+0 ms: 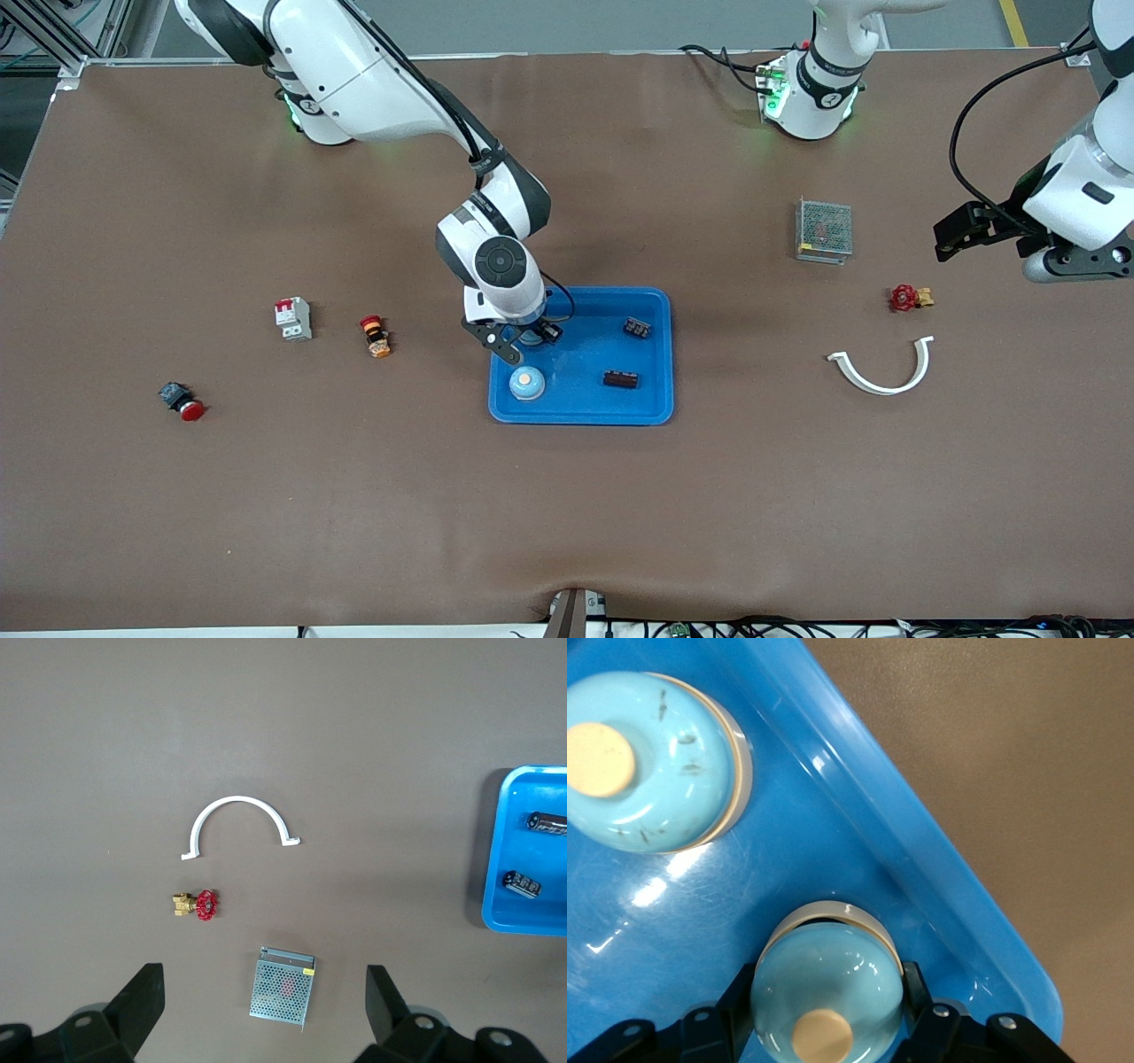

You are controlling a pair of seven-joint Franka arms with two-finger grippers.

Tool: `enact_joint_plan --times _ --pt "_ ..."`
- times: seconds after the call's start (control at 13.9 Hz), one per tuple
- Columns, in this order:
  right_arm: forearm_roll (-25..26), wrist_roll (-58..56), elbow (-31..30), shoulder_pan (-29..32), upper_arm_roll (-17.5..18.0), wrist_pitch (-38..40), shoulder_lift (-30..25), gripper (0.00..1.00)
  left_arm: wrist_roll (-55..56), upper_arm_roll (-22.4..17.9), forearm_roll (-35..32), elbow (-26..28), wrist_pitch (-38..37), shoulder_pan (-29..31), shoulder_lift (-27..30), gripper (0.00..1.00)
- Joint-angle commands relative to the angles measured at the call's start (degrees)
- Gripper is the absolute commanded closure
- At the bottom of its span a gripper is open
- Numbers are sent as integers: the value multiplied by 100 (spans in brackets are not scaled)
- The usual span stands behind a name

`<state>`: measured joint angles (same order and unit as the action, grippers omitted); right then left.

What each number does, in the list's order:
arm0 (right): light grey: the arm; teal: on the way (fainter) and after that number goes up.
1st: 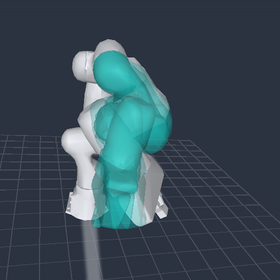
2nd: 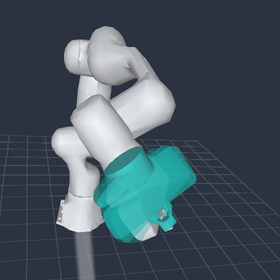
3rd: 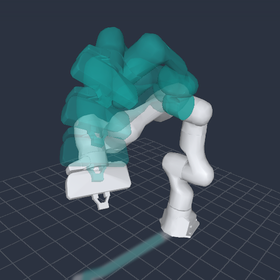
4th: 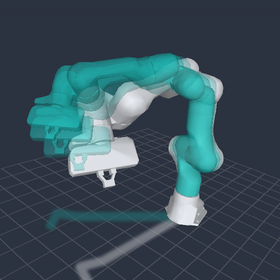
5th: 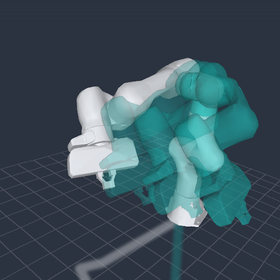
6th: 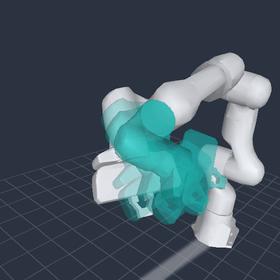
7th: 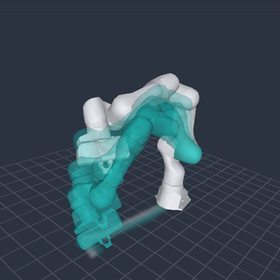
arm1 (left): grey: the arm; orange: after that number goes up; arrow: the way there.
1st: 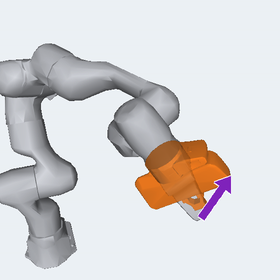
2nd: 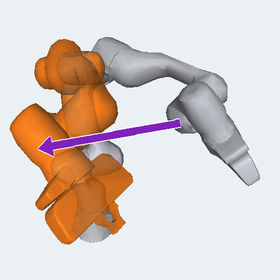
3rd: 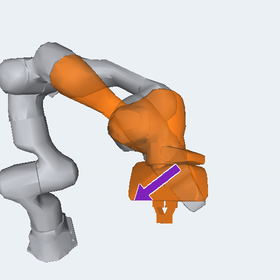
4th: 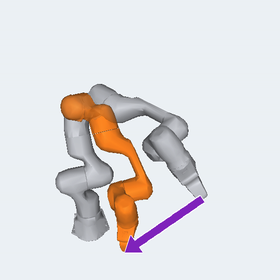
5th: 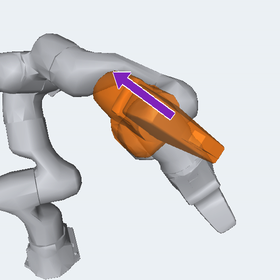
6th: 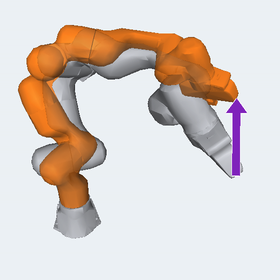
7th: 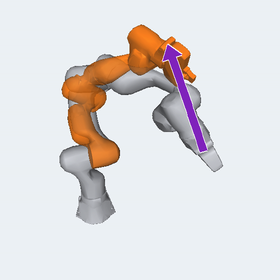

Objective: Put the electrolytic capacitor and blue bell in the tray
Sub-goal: 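Lower the bell beside the first bell and open the right gripper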

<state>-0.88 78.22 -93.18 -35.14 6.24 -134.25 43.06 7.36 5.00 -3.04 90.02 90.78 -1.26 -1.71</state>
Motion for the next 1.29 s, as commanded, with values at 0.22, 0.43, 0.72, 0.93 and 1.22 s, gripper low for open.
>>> enact_joint_plan --times 0.22,0.43,0.72,0.93,1.22 --pt "9 71 204 -63 -35 22 124 0 -15 -16 -48 -11 -8 -23 119 0" --pt "-17 10 309 -63 -35 30 124 0 -24 -16 -48 -11 -34 -23 119 0" --pt "0 -61 502 -20 -26 398 89 0 46 10 -30 -20 -16 -32 101 0" --pt "9 -482 722 -28 -35 961 71 0 55 1 -21 -19 -43 -23 101 0" --pt "9 -851 845 129 -44 1163 -8 0 46 -16 -13 -90 -34 -23 75 0"
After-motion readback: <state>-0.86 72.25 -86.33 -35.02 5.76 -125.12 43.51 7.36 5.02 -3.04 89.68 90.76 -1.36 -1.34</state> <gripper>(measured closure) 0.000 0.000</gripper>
